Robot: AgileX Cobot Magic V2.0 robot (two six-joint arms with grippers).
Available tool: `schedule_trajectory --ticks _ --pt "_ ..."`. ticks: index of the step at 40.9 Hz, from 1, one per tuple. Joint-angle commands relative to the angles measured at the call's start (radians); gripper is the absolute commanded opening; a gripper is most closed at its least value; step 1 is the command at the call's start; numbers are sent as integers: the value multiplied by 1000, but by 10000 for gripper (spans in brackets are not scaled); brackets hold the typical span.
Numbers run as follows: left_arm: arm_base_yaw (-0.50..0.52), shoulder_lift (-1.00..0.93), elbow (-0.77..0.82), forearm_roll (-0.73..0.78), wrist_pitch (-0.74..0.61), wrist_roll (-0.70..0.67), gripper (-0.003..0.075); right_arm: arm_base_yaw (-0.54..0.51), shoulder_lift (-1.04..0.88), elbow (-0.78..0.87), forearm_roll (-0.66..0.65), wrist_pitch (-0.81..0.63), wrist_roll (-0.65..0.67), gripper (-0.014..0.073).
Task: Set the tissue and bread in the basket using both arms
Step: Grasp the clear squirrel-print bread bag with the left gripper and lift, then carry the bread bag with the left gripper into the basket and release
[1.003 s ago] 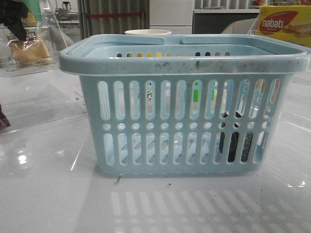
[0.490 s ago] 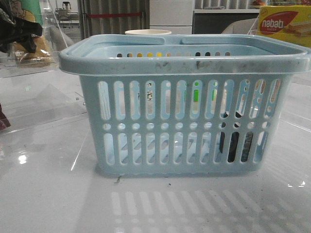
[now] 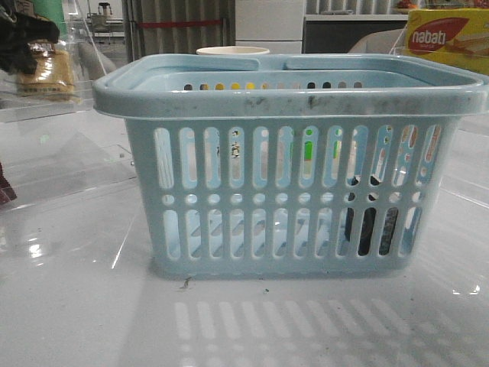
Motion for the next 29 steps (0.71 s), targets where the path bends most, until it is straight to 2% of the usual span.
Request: schedule_trajectory --ticks 1,6,15,21,29 --pt "1 -129 -35 0 -19 -7 91 -5 -4 -28 -9 -61 -1 582" --pt "-6 -210 -35 0 31 5 91 -5 -4 -28 -9 -61 -1 582" --pt "-75 -379 -35 0 90 153 91 -5 -4 -28 -9 -61 -1 582" --pt "-182 -468 -35 0 143 188 91 -5 -4 -28 -9 -61 -1 582" --pt "-375 -505 -35 0 220 188 91 -5 -4 -28 -9 -61 -1 582"
